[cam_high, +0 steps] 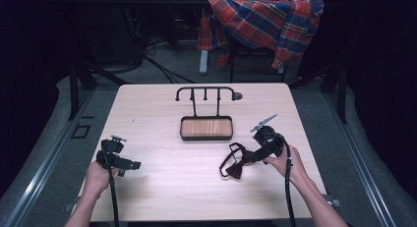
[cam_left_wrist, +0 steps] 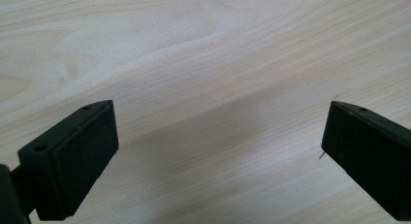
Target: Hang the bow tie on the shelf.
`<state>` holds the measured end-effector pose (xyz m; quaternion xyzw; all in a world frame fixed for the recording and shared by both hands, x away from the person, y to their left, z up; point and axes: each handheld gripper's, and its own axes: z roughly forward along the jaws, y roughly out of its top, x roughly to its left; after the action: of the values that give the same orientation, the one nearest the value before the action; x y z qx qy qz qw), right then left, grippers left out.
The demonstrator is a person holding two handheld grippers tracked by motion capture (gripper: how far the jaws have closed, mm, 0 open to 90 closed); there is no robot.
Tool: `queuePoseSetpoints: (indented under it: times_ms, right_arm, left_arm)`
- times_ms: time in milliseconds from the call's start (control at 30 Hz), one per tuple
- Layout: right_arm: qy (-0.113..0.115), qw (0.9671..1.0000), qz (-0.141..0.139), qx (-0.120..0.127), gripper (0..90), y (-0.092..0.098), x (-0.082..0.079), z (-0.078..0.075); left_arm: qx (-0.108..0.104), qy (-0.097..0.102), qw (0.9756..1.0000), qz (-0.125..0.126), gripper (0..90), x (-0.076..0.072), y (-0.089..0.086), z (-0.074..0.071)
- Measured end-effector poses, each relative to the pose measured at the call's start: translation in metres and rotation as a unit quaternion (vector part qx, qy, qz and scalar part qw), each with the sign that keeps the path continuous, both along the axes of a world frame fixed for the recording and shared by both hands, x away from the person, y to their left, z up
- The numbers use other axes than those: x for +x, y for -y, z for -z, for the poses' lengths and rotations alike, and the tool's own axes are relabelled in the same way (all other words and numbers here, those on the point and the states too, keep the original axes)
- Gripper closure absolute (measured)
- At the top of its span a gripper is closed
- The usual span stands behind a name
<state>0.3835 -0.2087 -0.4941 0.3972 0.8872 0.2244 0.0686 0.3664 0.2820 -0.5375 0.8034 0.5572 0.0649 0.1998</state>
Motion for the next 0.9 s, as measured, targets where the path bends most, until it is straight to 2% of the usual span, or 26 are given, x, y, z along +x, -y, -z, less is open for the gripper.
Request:
queuePoseSetpoints:
  times_ms: [333,433,500,567,733,800,833,867,900]
  right_arm:
    - [0.007,0.9999,-0.003,-0.009,31.4,-0.016,0.012,0.001]
    - [-0.005,0.9999,-0.01,-0.011,36.1,-0.024,0.021,0.001]
    - [-0.004,1.0,-0.005,-0.002,37.1,-0.028,0.022,0.004]
    - [-0.013,0.9997,-0.014,-0.018,40.5,-0.036,0.027,0.009]
    - [-0.022,0.9993,-0.011,-0.027,46.6,-0.042,0.027,0.016]
    - [-0.023,0.9992,-0.01,-0.031,51.4,-0.04,0.027,0.017]
    - [-0.023,0.9992,-0.006,-0.031,57.0,-0.039,0.027,0.018]
    - [-0.023,0.9992,-0.006,-0.031,57.0,-0.039,0.027,0.018]
    - [-0.026,0.9989,-0.009,-0.038,63.9,-0.037,0.027,0.019]
  left_arm:
    - [0.0,-0.006,1.0,0.002,0.0,0.0,0.001,0.001]
    - [0.0,-0.008,1.0,0.002,0.0,0.001,0.001,0.003]
    - [0.001,-0.009,0.9999,0.005,0.0,0.001,0.001,0.002]
    - [-0.001,-0.01,0.9999,0.004,0.0,0.0,0.001,0.003]
    - [-0.003,-0.012,0.9999,0.005,0.0,0.001,0.0,0.003]
    - [-0.002,-0.014,0.9999,0.006,0.0,0.001,0.0,0.004]
    - [-0.002,-0.015,0.9998,0.008,0.0,0.001,0.001,0.004]
    - [-0.002,-0.015,0.9998,0.008,0.0,0.001,0.001,0.004]
    - [-0.002,-0.016,0.9998,0.009,0.0,0.001,0.001,0.004]
